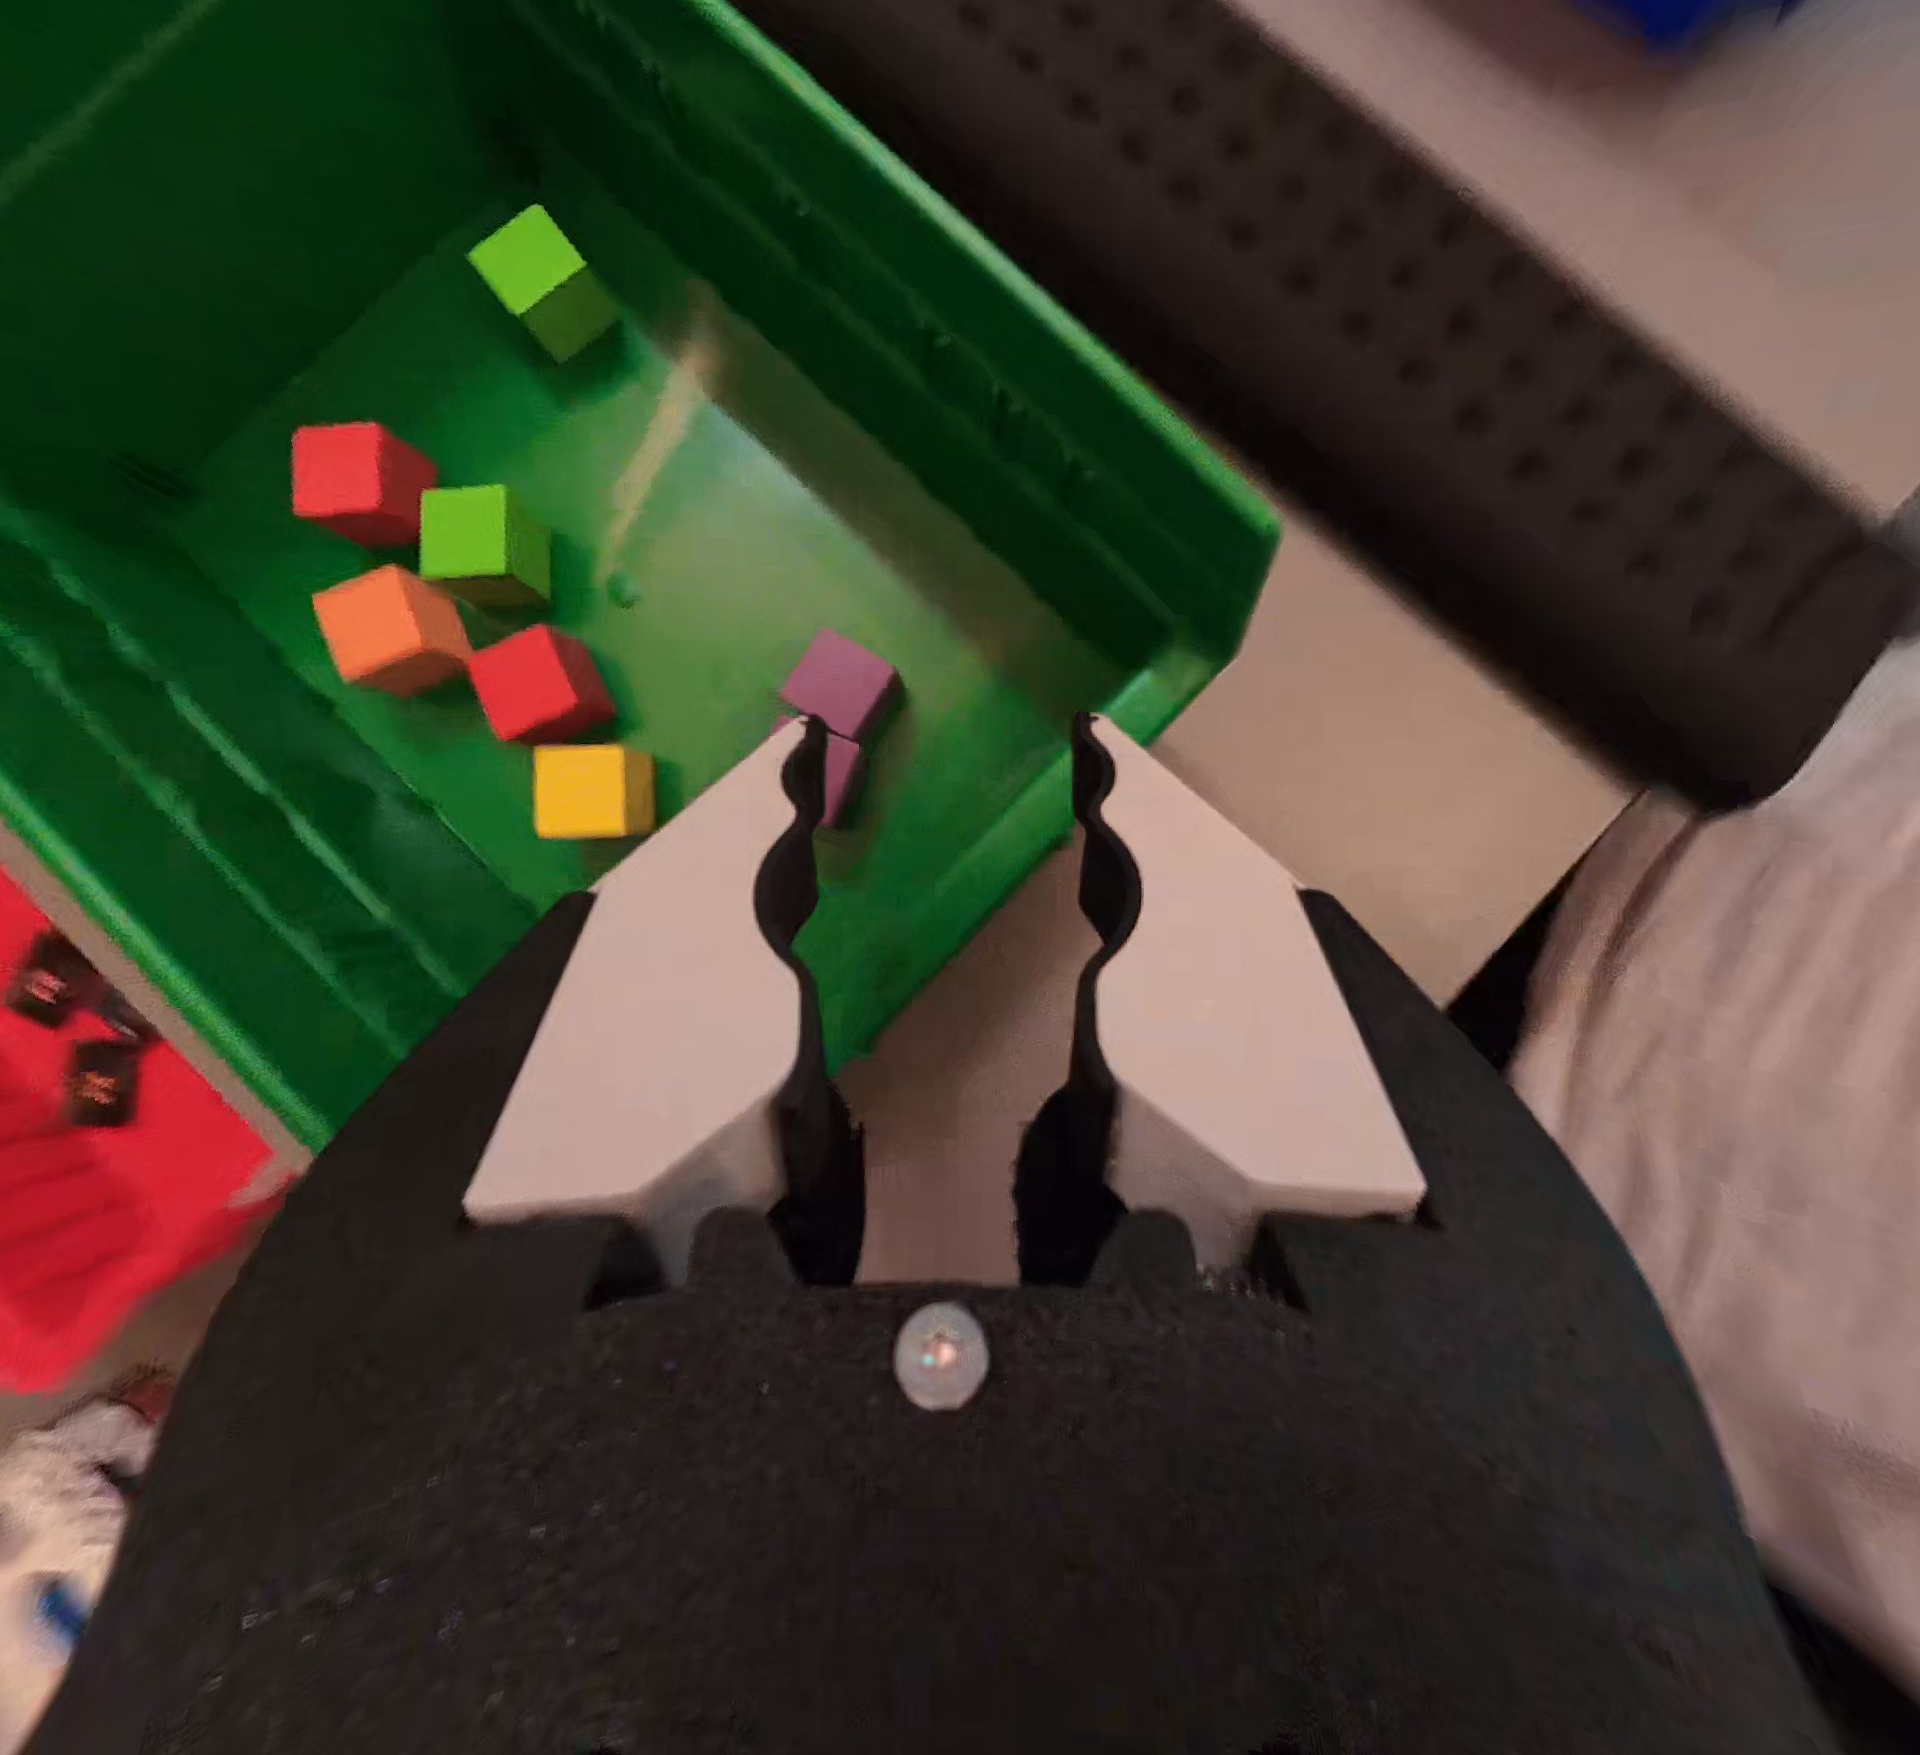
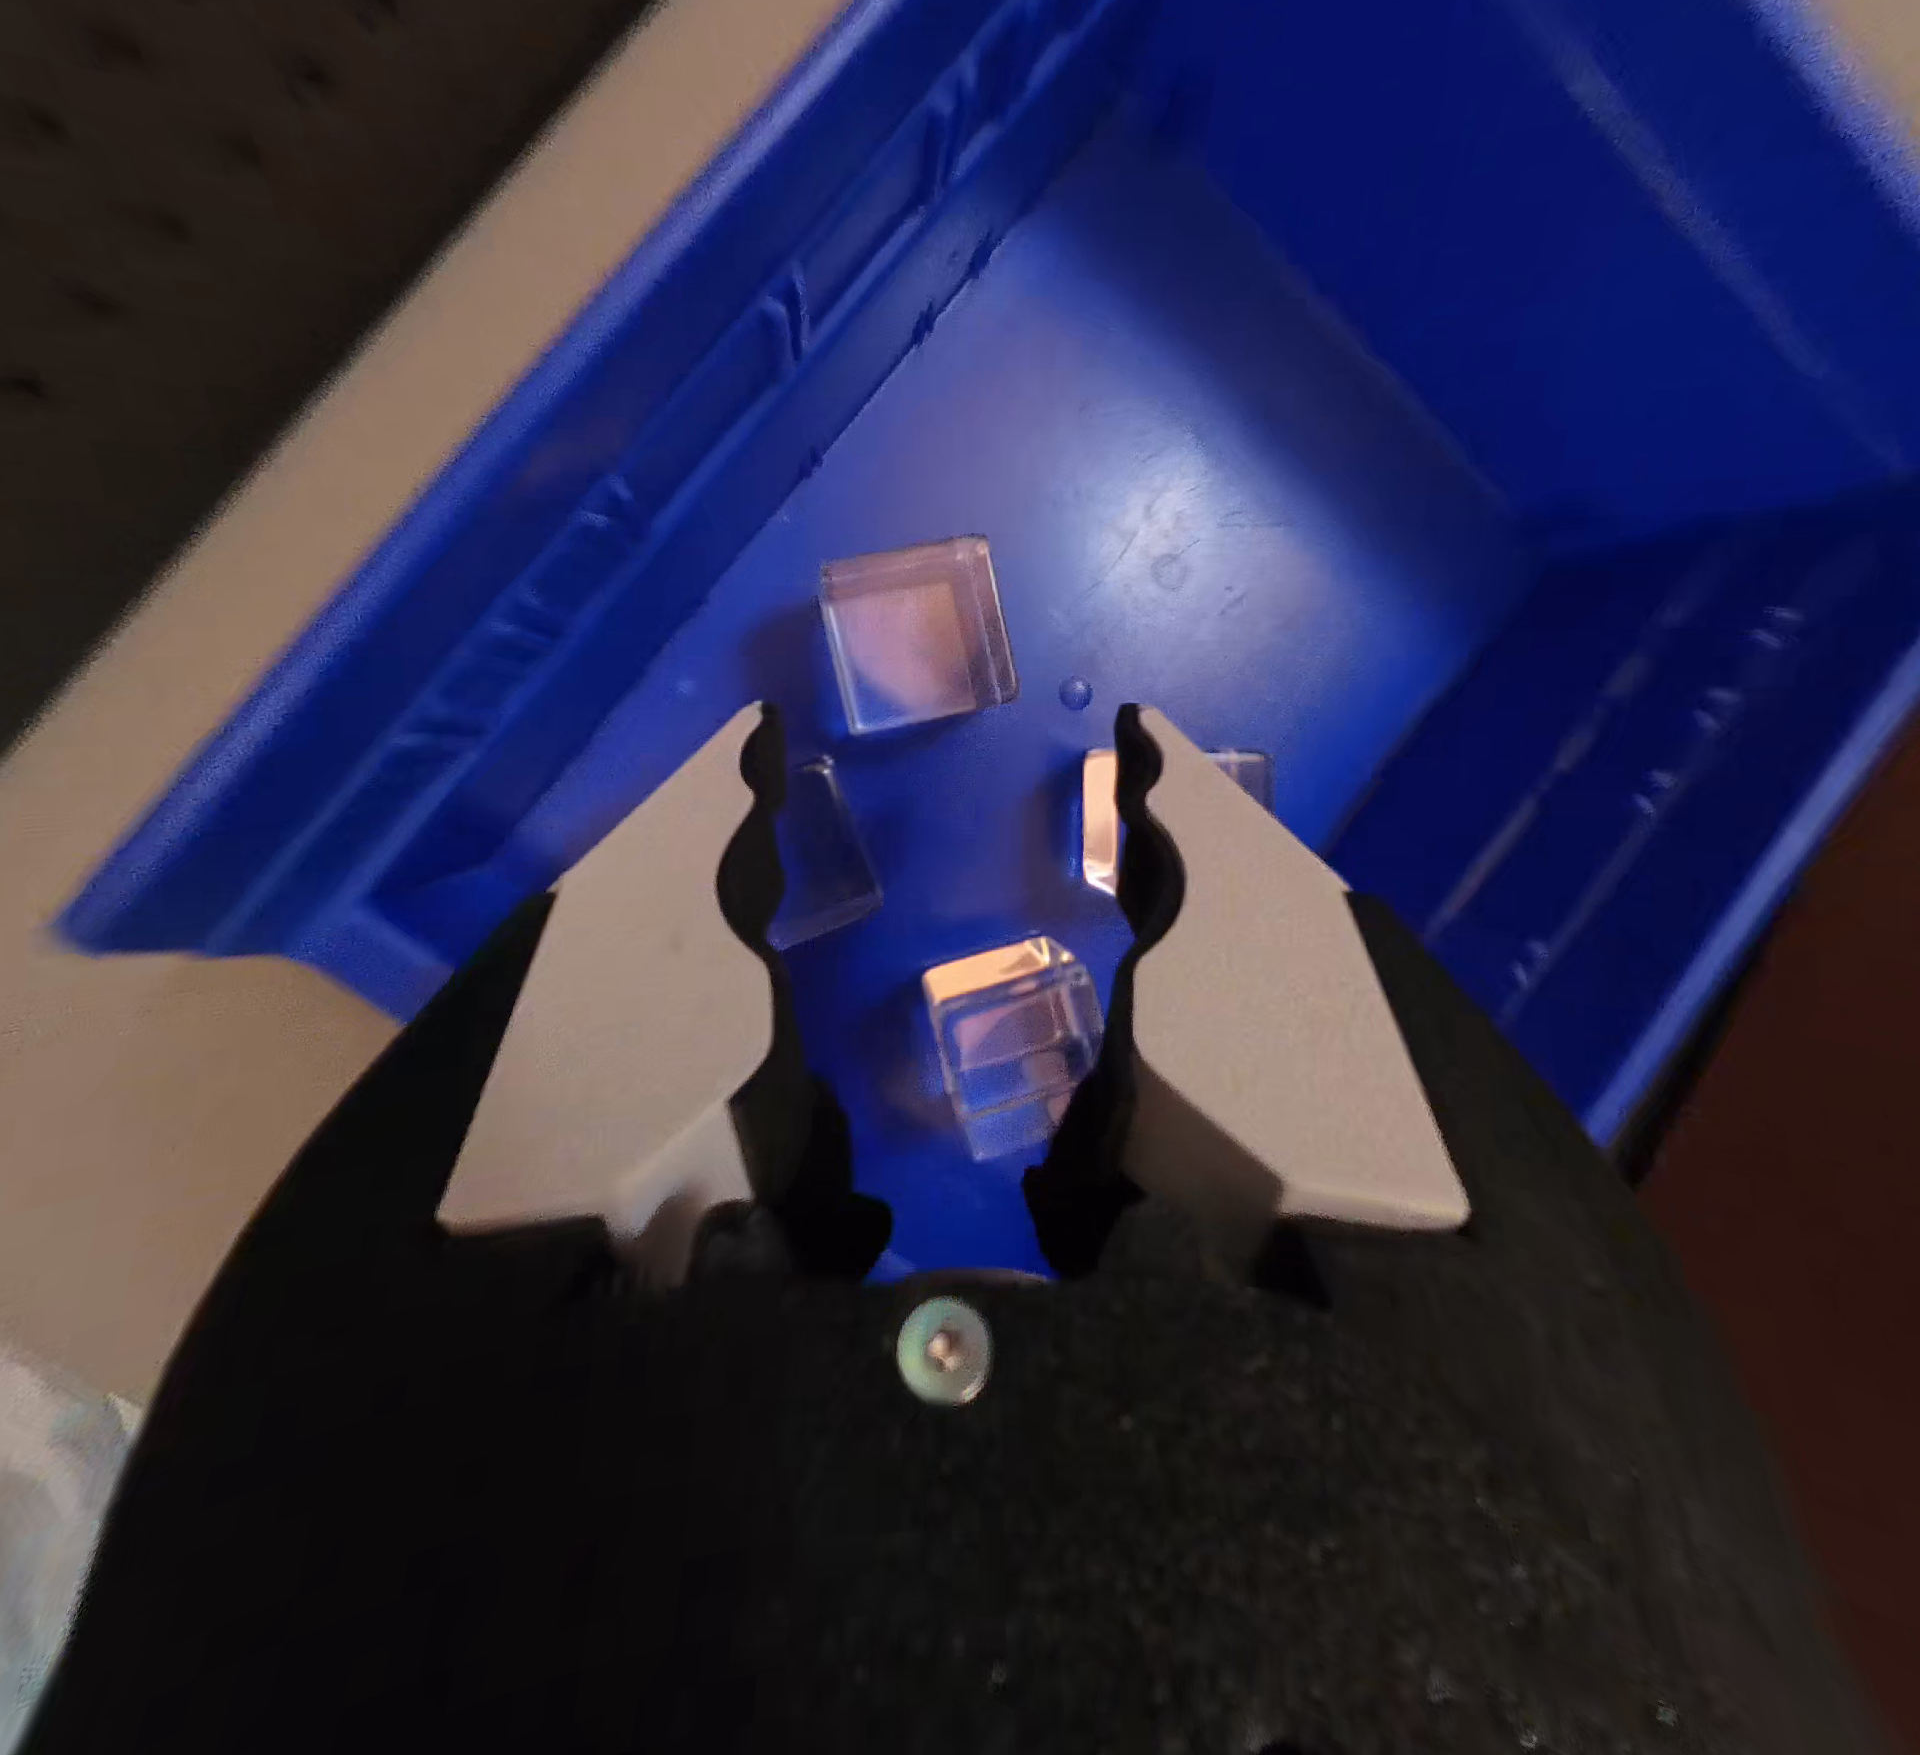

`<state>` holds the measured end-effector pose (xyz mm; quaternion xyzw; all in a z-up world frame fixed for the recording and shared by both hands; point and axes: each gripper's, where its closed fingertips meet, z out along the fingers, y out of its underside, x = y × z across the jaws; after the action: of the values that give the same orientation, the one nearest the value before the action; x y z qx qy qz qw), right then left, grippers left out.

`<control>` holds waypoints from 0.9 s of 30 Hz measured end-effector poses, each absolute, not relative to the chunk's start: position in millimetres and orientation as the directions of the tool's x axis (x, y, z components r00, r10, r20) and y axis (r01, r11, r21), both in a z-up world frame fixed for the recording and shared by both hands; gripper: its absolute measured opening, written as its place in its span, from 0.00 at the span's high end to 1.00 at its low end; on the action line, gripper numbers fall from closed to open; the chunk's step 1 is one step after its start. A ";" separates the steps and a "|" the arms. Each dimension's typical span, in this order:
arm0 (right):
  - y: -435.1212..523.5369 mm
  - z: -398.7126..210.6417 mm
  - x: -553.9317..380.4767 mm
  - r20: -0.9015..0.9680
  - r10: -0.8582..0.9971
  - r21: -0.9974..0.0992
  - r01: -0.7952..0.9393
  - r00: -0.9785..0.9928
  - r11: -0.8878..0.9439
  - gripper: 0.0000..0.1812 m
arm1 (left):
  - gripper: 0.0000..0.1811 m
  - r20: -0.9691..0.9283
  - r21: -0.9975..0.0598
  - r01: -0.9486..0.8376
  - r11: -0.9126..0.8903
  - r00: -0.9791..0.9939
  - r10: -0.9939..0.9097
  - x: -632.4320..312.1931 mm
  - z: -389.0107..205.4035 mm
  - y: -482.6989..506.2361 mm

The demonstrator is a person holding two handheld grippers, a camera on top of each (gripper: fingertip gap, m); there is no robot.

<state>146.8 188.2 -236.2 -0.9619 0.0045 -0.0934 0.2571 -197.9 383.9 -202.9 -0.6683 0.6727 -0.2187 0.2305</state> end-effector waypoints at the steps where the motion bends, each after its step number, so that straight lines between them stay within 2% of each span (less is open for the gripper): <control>1: 184.8 -220.8 140.3 0.178 -0.091 -0.558 0.024 0.980 -0.829 0.66 | 0.73 -0.051 -0.550 -0.829 0.098 -0.083 -0.995 -193.7 -211.8 388.3; 4: 178.0 -176.2 92.6 0.085 -0.111 -0.752 -0.010 0.990 -0.659 0.69 | 0.73 -0.134 -0.327 -0.900 0.290 -0.259 -0.956 -188.8 -246.9 408.7; 6: 175.9 -152.5 40.1 -0.046 -0.024 -0.859 -0.051 0.999 -0.509 0.70 | 0.73 -0.138 -0.222 -0.908 0.356 -0.332 -0.933 -184.7 -266.9 417.0; 8: 171.4 -138.6 -11.3 -0.154 0.097 -0.921 -0.108 0.983 -0.375 0.69 | 0.73 -0.105 -0.178 -0.906 0.383 -0.370 -0.923 -180.6 -281.7 418.1; 10: 165.6 -142.9 -50.1 -0.223 0.171 -0.927 -0.154 0.960 -0.342 0.67 | 0.74 -0.080 -0.168 -0.910 0.379 -0.371 -0.925 -177.3 -292.5 419.7; 11: 163.9 -146.8 -66.6 -0.246 0.204 -0.929 -0.171 0.947 -0.328 0.68 | 0.79 -0.056 -0.163 -0.911 0.378 -0.374 -0.926 -178.1 -296.9 418.3; 12: 163.1 -150.7 -80.3 -0.261 0.230 -0.932 -0.183 0.937 -0.313 0.68 | 0.84 -0.051 -0.172 -0.907 0.385 -0.382 -0.923 -176.5 -297.8 416.9; 15: 168.4 -159.2 -100.6 -0.196 0.251 -0.953 -0.124 0.948 -0.278 0.68 | 0.85 -0.048 -0.290 -0.896 0.335 -0.336 -0.941 -166.0 -281.9 410.8; 16: 172.9 -156.5 -104.8 -0.136 0.264 -0.966 -0.069 0.955 -0.248 0.69 | 0.85 0.012 -0.352 -0.896 0.270 -0.292 -0.956 -162.4 -270.6 403.4; 18: 185.3 -150.3 -110.2 0.015 0.289 -0.974 0.080 0.957 -0.213 0.68 | 0.85 0.210 -0.544 -0.836 0.071 -0.217 -0.953 -146.9 -230.0 378.4; 20: 202.7 -140.9 -110.4 0.148 0.294 -0.958 0.210 0.944 -0.193 0.68 | 0.85 0.466 -0.677 -0.709 -0.195 -0.209 -0.860 -132.7 -174.8 348.4; 22: 220.5 -124.9 -113.4 0.238 0.306 -0.944 0.293 0.922 -0.148 0.68 | 0.85 0.686 -0.646 -0.647 -0.405 -0.259 -0.680 -129.8 -132.3 317.7; 25: 242.4 -101.2 -120.7 0.344 0.319 -0.922 0.382 0.883 -0.064 0.69 | 0.85 0.757 -0.625 -0.612 -0.484 -0.326 -0.566 -132.3 -103.2 290.7; 27: 250.7 -89.5 -127.8 0.388 0.332 -0.908 0.418 0.860 -0.019 0.73 | 0.85 0.836 -0.547 -0.621 -0.561 -0.381 -0.394 -135.0 -83.2 269.4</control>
<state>-127.8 250.7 -89.5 -0.7130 -0.2627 -0.0331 0.6493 -135.0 269.4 -83.2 -0.5501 0.4613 -0.6912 -0.0824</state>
